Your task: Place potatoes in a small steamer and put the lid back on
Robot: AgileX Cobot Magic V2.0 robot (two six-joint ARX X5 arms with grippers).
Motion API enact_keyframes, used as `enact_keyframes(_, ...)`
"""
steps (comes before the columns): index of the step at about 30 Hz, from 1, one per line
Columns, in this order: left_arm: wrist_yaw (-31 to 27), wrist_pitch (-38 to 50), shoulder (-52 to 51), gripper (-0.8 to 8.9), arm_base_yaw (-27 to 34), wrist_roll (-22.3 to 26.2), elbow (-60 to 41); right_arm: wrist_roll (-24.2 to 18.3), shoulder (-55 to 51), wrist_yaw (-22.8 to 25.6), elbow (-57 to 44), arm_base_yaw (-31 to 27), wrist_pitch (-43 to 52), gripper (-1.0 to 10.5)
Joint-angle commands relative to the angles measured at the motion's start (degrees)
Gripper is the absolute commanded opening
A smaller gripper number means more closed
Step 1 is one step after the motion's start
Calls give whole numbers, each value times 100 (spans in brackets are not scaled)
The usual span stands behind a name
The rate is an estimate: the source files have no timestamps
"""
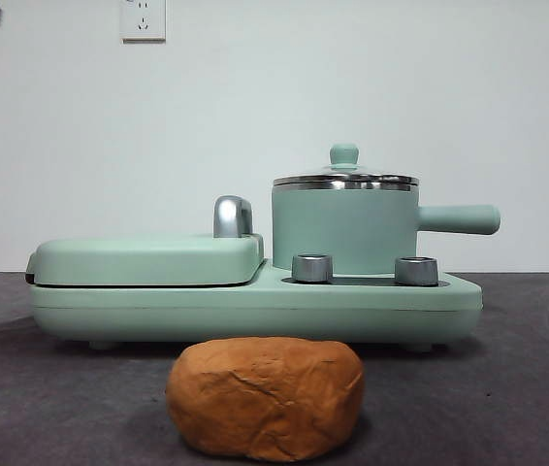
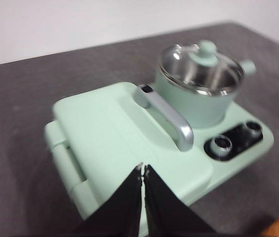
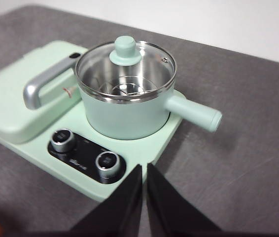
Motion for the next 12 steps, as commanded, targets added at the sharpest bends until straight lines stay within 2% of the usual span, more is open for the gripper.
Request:
enact_keyframes(1, 48, 37, 256, 9, -214, 975, 210, -647, 173, -15, 177, 85, 35, 14)
enact_keyframes(4, 48, 55, 531, 9, -483, 1386, 326, -876, 319, -13, 219, 219, 46, 15)
enact_keyframes(8, 46, 315, 782, 9, -791, 1469, 365, -1032, 459, -13, 219, 501, 42, 26)
enact_keyframes(10, 48, 474, 850, 48, -914, 1438, 365, -1056, 511, -13, 219, 643, 44, 129)
enact_keyframes(12, 46, 579, 870, 170, -994, 1392, 365, -1054, 518, -11, 219, 745, 42, 252)
